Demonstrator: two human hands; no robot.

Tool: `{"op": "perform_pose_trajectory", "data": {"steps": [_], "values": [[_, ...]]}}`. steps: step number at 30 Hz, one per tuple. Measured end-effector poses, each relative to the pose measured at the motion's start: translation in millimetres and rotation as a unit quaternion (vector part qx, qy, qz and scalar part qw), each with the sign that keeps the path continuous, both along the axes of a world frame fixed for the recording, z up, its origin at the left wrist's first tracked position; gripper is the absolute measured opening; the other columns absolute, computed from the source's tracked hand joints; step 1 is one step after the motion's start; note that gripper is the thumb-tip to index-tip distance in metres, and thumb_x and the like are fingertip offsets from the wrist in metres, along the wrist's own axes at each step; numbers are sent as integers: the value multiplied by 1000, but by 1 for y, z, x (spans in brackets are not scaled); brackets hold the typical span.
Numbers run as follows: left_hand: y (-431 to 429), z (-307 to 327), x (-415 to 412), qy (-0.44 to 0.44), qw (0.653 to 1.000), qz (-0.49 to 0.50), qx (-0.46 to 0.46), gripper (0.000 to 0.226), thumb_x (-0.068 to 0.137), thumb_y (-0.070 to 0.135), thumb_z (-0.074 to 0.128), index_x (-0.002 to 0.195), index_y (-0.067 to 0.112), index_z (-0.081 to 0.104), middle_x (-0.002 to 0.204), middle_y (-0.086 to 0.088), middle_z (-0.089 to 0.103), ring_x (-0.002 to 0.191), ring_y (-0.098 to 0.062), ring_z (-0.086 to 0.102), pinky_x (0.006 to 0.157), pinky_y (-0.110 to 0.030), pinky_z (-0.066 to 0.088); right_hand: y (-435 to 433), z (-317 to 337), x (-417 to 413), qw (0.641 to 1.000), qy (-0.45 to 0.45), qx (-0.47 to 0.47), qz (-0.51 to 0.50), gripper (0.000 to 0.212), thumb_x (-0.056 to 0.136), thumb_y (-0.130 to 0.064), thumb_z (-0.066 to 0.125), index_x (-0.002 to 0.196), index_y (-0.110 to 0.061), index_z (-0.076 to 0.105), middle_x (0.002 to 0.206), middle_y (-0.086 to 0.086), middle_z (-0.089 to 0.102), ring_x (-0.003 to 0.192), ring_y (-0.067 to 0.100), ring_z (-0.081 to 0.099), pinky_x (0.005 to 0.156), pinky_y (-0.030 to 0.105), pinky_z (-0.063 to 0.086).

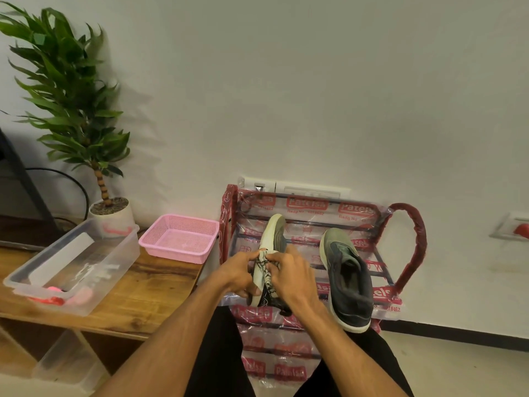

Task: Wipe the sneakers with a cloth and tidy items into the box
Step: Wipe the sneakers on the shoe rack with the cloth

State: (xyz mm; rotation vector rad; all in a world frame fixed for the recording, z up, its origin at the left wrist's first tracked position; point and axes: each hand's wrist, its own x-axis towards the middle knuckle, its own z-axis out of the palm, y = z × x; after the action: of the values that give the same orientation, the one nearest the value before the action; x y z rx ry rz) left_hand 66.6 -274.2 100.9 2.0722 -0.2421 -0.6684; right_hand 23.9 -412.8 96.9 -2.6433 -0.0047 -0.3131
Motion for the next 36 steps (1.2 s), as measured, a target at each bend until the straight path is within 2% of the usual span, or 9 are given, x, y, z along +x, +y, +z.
{"op": "perform_pose_trajectory", "data": {"steps": [6,10,14,18,21,26,31,36], "values": [[-1,-2,2,5,1000,-3,13,103,74,-20,66,151,32,22,95,11,60,81,-15,64,72,-35,59,-9,-10,-20,997,19,-44,61,31,96,-32,58,126,-25,64,99,-6,42,92,21,60,77,33,48],[-5,0,2,2,999,2,35,102,75,-17,68,151,32,20,94,6,62,79,-14,62,66,-29,58,-17,-10,-16,998,16,-45,52,30,97,-31,57,125,-24,64,104,-1,50,93,23,60,79,39,50],[-9,-2,2,-37,994,-16,102,109,70,-7,77,153,32,17,114,-6,64,93,-25,65,76,-40,59,-19,-6,-2,1000,3,-11,-10,29,97,-29,58,124,-21,66,112,2,55,97,26,61,83,41,51],[-12,-7,2,-88,983,-47,152,114,67,-2,80,153,29,13,118,-7,62,100,-23,63,86,-38,56,-11,-8,-14,1000,20,-10,-6,28,94,-28,62,121,-24,68,116,1,57,99,25,62,85,39,51],[-13,-10,3,-94,982,-45,156,114,68,-2,80,154,28,11,119,-6,62,99,-21,63,84,-35,56,-10,-16,-23,1000,23,-6,-7,27,95,-28,61,120,-25,68,115,0,55,100,24,60,83,38,50],[-22,-7,1,-110,973,-42,197,116,67,2,83,154,28,9,127,-8,57,110,-25,58,95,-42,51,-14,-16,1,996,10,43,-84,23,92,-25,63,113,-20,71,114,4,64,94,22,64,84,41,54],[-24,-9,0,-116,967,-49,222,117,67,-1,81,153,29,8,128,-11,57,106,-26,61,90,-44,54,-8,-25,-4,996,27,20,-81,18,89,-20,61,104,-21,72,105,2,66,88,23,65,77,40,55],[-30,-6,-4,-146,943,-71,289,118,70,5,82,153,29,2,141,-14,43,121,-33,51,100,-46,46,-19,-32,-9,995,23,33,-91,21,88,-21,62,107,-23,73,107,1,66,91,23,65,79,40,55]]}}
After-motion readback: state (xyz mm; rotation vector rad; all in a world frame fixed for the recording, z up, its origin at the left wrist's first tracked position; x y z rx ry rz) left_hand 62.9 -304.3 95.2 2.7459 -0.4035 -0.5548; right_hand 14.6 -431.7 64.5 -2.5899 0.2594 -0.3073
